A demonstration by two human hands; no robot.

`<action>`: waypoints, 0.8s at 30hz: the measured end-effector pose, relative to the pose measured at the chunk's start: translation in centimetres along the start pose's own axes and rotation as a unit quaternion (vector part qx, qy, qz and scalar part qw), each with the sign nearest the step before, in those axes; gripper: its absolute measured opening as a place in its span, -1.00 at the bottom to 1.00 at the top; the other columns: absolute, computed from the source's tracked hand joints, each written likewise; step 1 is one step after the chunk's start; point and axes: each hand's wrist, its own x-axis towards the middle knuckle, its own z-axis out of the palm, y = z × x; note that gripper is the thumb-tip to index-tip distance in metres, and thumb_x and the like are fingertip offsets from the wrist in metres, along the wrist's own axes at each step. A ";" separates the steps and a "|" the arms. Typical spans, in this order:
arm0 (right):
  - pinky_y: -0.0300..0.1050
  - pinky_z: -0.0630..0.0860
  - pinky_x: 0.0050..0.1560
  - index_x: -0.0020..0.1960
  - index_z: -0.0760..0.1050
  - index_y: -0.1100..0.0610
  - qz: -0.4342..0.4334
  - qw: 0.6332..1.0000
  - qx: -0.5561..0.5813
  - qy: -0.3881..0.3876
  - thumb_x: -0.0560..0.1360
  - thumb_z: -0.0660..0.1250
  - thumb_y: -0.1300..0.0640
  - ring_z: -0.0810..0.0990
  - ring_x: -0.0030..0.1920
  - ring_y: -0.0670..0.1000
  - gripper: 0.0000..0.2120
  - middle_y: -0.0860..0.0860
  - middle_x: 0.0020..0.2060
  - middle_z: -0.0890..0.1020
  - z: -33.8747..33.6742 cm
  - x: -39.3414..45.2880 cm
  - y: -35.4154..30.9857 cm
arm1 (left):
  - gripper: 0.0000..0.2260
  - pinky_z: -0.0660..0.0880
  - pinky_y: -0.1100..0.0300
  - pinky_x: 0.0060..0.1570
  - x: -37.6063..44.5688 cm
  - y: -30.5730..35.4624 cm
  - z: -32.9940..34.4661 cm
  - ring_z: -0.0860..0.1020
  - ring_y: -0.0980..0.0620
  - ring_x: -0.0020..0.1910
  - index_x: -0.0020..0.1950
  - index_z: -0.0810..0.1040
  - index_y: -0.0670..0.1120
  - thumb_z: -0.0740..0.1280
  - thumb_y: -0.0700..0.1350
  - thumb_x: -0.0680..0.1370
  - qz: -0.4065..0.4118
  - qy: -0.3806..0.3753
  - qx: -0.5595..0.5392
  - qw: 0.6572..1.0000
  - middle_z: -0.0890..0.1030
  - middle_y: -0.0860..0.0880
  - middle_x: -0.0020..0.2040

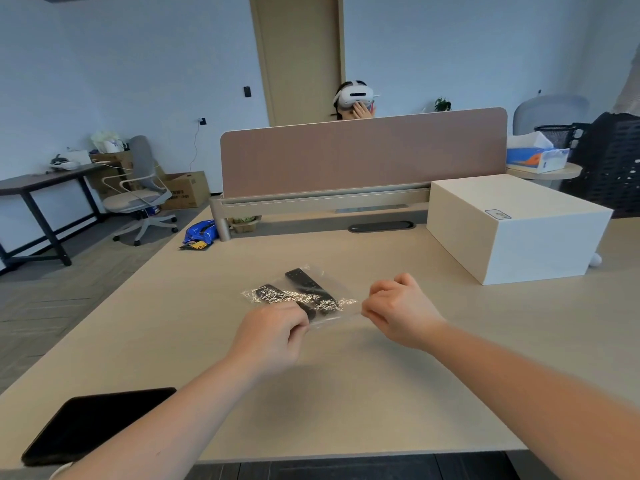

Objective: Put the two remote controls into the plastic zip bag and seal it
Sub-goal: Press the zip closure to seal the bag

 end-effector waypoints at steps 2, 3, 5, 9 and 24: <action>-0.13 0.16 -0.20 -0.43 0.52 0.01 0.020 0.999 -0.019 -0.019 0.34 0.33 0.11 0.61 -0.23 -0.10 -0.83 -0.10 -0.52 0.59 0.1 -0.3 0.4 | -0.87 0.43 0.12 -0.35 0.0 0.3 0.0 0.56 -0.07 -0.27 -0.30 0.55 -0.06 0.22 -0.12 0.38 0.001 -0.006 -0.005 1.000 0.62 0.01 -0.31; -0.13 0.12 -0.21 -0.43 0.53 0.01 0.030 0.999 -0.027 -0.029 0.34 0.33 0.10 0.61 -0.24 -0.10 -0.83 -0.10 -0.52 0.59 0.1 -0.5 0.6 | -0.87 0.44 0.11 -0.35 0.0 0.4 0.0 0.56 -0.07 -0.26 -0.29 0.55 -0.06 0.22 -0.12 0.38 0.000 -0.006 -0.007 1.000 0.62 0.01 -0.31; -0.15 0.09 -0.19 -0.44 0.53 0.02 0.048 0.997 -0.039 -0.042 0.36 0.31 0.10 0.61 -0.26 -0.09 -0.80 -0.09 -0.53 0.58 0.4 -0.8 1.3 | -0.86 0.38 0.19 -0.37 0.0 0.2 -0.1 0.55 -0.06 -0.25 -0.29 0.54 -0.06 0.20 -0.11 0.38 -0.007 -0.007 -0.008 1.000 0.61 0.02 -0.30; -0.16 0.19 -0.21 -0.47 0.50 0.03 0.071 0.994 -0.064 -0.058 0.34 0.31 0.16 0.59 -0.32 -0.07 -0.79 -0.08 -0.57 0.55 0.4 -1.4 2.4 | -0.85 0.38 0.17 -0.36 -0.2 0.3 -0.3 0.54 -0.06 -0.26 -0.30 0.54 -0.07 0.19 -0.11 0.38 -0.009 -0.013 -0.011 1.000 0.61 0.01 -0.31; -0.10 0.26 -0.22 0.10 0.46 0.19 0.132 0.966 -0.094 -0.199 0.62 0.08 0.12 0.58 0.02 0.17 -0.77 0.13 0.00 0.62 0.8 -2.4 3.1 | -0.93 0.21 0.36 -0.41 -1.1 0.4 0.5 0.42 0.04 -0.25 -0.32 0.48 -0.03 0.25 -0.14 0.36 0.003 -0.038 -0.016 0.999 0.57 0.04 -0.35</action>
